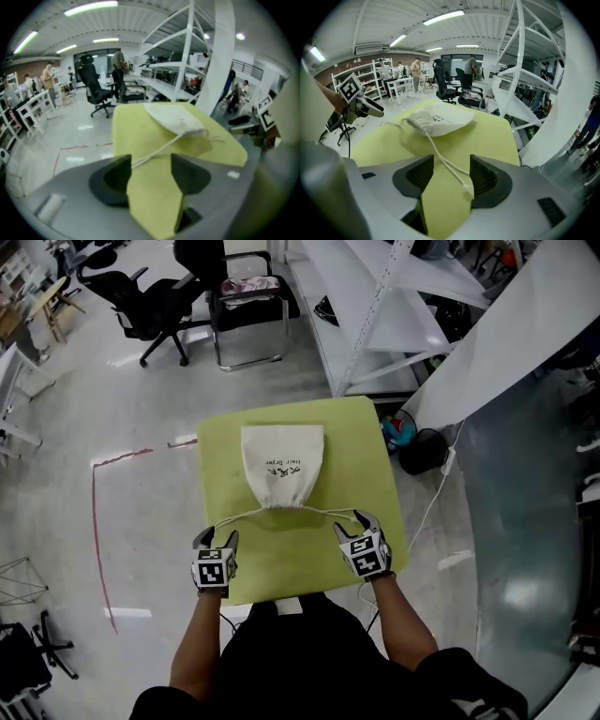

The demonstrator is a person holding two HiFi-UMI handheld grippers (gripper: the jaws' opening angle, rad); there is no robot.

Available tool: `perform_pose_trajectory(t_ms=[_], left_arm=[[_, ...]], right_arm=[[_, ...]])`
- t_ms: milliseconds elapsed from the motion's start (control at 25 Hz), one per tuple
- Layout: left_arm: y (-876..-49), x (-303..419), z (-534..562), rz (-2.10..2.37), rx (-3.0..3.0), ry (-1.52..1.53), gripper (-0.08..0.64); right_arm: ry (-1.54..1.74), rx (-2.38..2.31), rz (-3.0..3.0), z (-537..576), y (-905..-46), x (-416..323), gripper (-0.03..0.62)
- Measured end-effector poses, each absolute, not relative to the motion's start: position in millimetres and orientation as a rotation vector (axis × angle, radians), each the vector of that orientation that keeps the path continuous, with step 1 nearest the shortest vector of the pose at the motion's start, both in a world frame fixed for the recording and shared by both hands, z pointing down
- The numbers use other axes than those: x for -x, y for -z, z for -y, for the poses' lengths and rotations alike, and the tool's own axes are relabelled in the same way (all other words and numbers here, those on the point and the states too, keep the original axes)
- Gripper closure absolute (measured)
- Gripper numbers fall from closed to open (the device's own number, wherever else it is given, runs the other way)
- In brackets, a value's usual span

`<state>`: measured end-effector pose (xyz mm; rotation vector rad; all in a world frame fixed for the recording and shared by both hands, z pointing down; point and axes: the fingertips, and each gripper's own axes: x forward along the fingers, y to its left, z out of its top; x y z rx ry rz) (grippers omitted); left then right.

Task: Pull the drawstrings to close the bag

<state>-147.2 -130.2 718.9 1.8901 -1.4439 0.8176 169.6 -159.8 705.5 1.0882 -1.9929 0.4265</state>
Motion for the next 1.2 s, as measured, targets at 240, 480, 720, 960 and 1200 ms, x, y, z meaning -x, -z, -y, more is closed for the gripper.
perform_pose_trajectory(t_ms=[240,480,720,960,1200], left_arm=[[-720.9,133.4,103.4,1.361,-1.947,-0.853,0.284],[-696.4,131.9,117.1,1.43,-1.99,-0.812,0.29],[-643.7,135.5,148.2,1.548,-2.075,-0.706,0.334],[-587.7,148.8,163.2,1.709,-2.111,-0.592,0.458],[-528.6,151.5,174.8,1.812,-2.169,-0.435,0.552]], right_arm=[[-0.4,-1.086,2.003,145.3,-700.8,-169.8,0.38],[-0.322,-1.109,2.052,154.2,-675.6,-152.1,0.382],[-0.204,-1.179,2.154,175.6,-626.5,-125.0,0.44],[-0.098,-1.288,2.251,193.9,-571.7,-104.7,0.51],[0.011,-1.381,2.403,199.0,-501.3,-83.0,0.578]])
